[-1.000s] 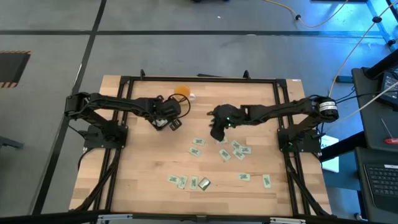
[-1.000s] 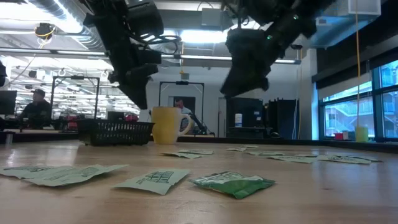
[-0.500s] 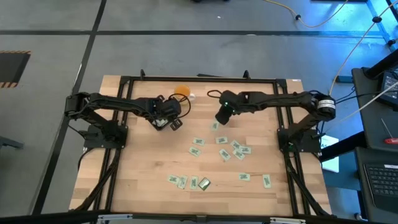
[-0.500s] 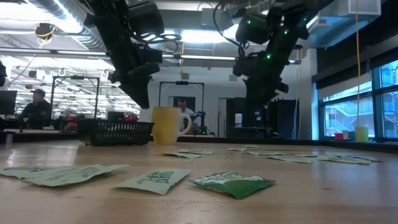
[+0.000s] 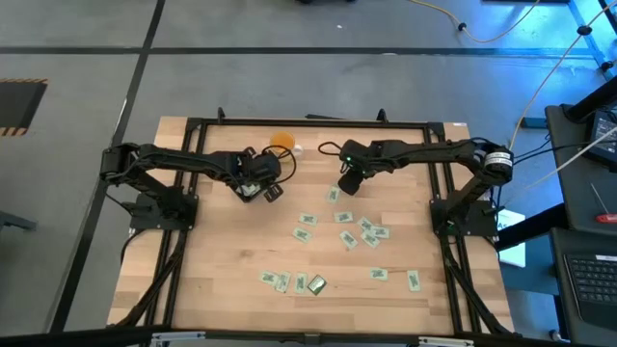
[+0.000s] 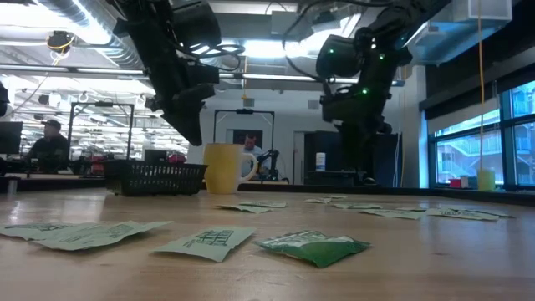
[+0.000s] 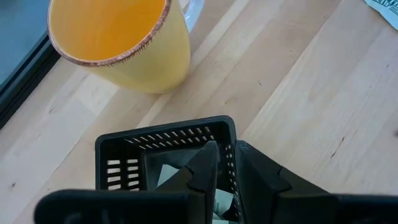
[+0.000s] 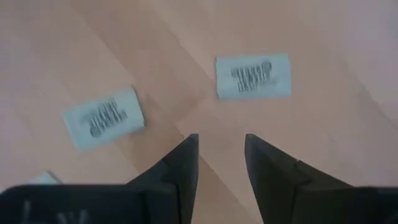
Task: Pick and place Stevia / Truvia into bins
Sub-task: Put the green stevia packet into the black bin
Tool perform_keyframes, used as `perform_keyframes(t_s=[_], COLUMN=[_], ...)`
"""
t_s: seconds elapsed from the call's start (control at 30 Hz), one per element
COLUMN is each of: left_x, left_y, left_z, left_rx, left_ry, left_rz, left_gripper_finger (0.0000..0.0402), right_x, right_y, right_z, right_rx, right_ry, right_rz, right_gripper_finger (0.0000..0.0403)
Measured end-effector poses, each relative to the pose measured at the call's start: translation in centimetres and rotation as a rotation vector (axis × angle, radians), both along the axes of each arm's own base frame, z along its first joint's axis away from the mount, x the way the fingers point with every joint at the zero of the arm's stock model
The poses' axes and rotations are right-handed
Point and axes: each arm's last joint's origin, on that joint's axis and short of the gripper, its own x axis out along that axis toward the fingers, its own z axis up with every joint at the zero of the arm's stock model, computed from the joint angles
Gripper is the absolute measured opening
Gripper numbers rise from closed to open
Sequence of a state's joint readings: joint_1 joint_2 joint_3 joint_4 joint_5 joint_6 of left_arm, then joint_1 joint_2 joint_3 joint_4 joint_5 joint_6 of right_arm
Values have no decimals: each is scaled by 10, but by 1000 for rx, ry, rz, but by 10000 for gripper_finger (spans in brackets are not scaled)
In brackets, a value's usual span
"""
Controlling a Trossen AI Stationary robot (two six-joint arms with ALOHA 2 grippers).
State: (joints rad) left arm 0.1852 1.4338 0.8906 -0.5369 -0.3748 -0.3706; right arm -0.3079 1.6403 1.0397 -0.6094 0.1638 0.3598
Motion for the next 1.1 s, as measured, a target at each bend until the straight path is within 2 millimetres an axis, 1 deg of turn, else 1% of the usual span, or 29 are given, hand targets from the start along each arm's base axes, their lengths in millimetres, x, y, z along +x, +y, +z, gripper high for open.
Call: perform_keyframes(t_s=[0.07, 0.17, 0.4, 0.57, 0.73, 0.97, 1.1], left_x=[0, 0, 0, 0, 1, 1, 1], left_y=[0, 0, 0, 0, 0, 0, 1], left_z=[0, 0, 0, 0, 0, 0, 1], left_rx=[1, 5, 8, 9, 10, 11, 24], left_ry=[-3, 1, 4, 4, 1, -2, 1], left_rz=[0, -9, -14, -14, -14, -14, -6], left_gripper_finger=[56, 55, 53, 56, 52, 56, 55], right_x=[2, 7, 16, 17, 17, 18, 19], right_y=[-5, -13, -22, -30, -34, -35, -35], right_z=[-1, -9, -42, -57, -59, -50, -48], right_rx=[-8, -13, 10, 19, 21, 1, -5], right_ry=[-23, -42, 10, 34, 30, -14, -27], right_rz=[-12, -35, -42, -66, -77, -79, -79], right_gripper_finger=[133, 133, 133, 133, 133, 133, 133])
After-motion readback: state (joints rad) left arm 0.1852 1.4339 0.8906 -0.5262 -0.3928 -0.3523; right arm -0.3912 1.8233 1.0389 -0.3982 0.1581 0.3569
